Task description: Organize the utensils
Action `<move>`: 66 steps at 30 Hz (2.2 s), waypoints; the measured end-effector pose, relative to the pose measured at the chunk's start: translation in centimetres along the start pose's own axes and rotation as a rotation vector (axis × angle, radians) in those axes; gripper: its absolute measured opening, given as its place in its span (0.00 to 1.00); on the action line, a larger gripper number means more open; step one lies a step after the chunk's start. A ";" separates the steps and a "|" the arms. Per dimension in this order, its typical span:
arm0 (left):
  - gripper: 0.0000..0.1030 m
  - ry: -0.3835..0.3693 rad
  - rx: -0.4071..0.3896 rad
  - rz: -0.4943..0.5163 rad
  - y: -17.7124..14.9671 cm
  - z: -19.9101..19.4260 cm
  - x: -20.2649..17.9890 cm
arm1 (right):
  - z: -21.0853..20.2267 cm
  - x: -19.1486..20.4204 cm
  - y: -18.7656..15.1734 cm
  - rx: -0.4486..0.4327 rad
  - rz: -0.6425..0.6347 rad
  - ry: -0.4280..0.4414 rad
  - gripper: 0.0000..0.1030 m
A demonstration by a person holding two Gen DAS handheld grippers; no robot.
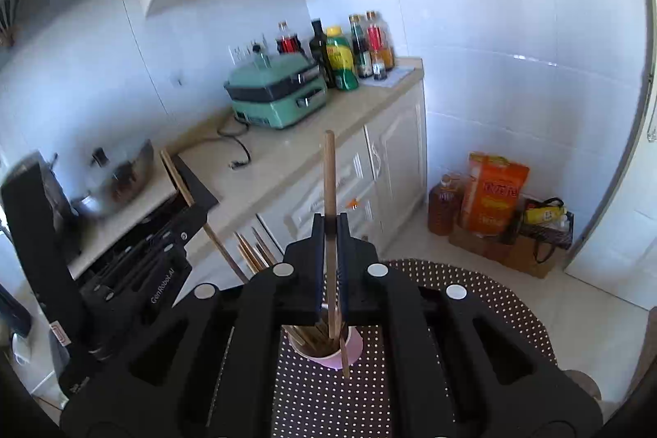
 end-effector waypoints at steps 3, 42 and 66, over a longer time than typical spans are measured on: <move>0.06 -0.004 0.035 -0.003 -1.7 2.1 0.8 | 2.6 -0.4 -1.3 0.058 0.010 -0.018 0.06; 0.36 0.138 0.059 0.143 -3.7 -5.8 0.3 | -0.1 0.1 -4.7 0.154 -0.019 0.003 0.60; 0.45 0.231 -0.028 0.156 -6.3 -25.3 -8.7 | -19.7 -2.6 -7.1 0.015 -0.151 0.095 0.78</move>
Point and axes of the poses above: each gripper's, at about its wrist camera, not at the fingertips, and z roughly the way its jaws point, x to its left, y to its top, the point moved 2 cm from there along z, roughly the way its jaws point, and after that the axes turned 4 degrees about y, right-handed, at the moved point
